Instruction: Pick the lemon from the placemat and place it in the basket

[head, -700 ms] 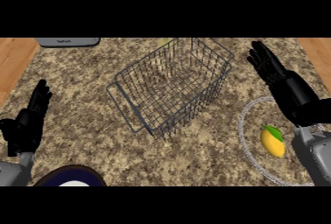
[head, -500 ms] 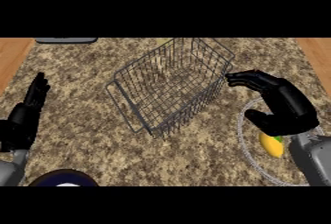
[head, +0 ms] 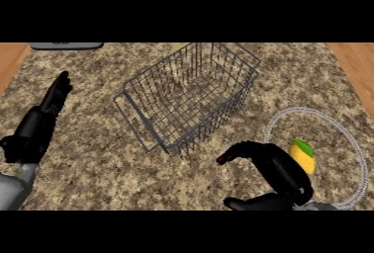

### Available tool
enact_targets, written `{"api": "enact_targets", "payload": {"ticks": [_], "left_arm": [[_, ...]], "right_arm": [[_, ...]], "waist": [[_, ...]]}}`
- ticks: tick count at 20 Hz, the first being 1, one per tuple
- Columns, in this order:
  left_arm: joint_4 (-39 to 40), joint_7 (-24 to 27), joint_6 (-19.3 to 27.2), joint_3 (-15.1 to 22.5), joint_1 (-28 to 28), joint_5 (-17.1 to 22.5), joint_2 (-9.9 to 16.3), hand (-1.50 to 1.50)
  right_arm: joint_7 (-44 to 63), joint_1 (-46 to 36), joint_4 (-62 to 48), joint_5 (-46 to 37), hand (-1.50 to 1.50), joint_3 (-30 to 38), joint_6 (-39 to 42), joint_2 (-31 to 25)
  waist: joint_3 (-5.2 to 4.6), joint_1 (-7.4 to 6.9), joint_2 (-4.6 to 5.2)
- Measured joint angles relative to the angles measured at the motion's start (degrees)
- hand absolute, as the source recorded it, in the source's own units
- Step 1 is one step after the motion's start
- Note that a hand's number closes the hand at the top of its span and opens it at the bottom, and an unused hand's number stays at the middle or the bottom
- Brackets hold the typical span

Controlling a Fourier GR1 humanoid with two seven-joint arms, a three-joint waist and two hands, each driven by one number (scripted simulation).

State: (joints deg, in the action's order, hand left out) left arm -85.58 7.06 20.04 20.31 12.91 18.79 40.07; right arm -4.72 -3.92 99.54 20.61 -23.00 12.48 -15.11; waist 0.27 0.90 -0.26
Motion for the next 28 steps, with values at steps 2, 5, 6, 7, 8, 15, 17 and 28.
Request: {"api": "enact_targets", "payload": {"ticks": [2, 5, 6, 7, 8, 15, 17, 28], "left_arm": [[-0.23, -0.32, -0.16, 0.06, -0.27, -0.38, 0.07, 0.0], [-0.45, -1.12, -0.69, 0.04, 0.12, -0.31, 0.11, 0.0], [-0.37, -1.2, -0.56, 0.19, 0.23, -0.55, -0.1, 0.0], [-0.32, -1.2, -0.44, 0.25, 0.37, -0.71, -0.33, 0.0], [-0.11, -1.09, -0.45, 0.24, 0.51, -0.88, -0.41, 0.0], [-0.26, -1.74, -1.91, 0.02, 1.79, -0.89, -0.06, 0.0], [-0.58, -1.92, -2.34, 0.01, 1.87, -0.88, -0.02, 0.0], [-0.89, -2.29, -4.18, -2.07, 1.45, -3.11, -2.14, 0.0]], "right_arm": [[1.07, 0.72, 4.3, -4.76, -1.5, -0.2, -3.41, -1.23], [4.57, -2.35, 7.71, -12.61, -1.5, 1.89, -7.02, -5.46], [6.28, -3.6, 8.55, -15.18, -1.5, 2.74, -7.63, -7.51], [8.1, -5.06, 9.11, -17.2, -1.5, 3.92, -7.55, -9.96], [10.21, -6.51, 9.88, -19.19, -1.5, 4.71, -7.17, -12.46], [20.37, -16.24, 11.77, -25.41, -1.5, 5.43, 8.58, -31.87], [22.24, -18.92, 11.76, -23.56, -1.5, 5.46, 14.93, -36.21], [26.76, -27.81, 3.78, -20.74, -1.5, 3.64, 36.86, -40.07]], "waist": [[-0.15, 0.25, -0.16], [-0.34, 0.43, -0.33], [-0.41, 0.54, -0.36], [-0.46, 0.52, -0.34], [-0.51, 0.55, -0.34], [-0.65, -0.88, -0.08], [-0.61, -1.28, 0.01], [-0.35, -1.6, 0.32]]}}
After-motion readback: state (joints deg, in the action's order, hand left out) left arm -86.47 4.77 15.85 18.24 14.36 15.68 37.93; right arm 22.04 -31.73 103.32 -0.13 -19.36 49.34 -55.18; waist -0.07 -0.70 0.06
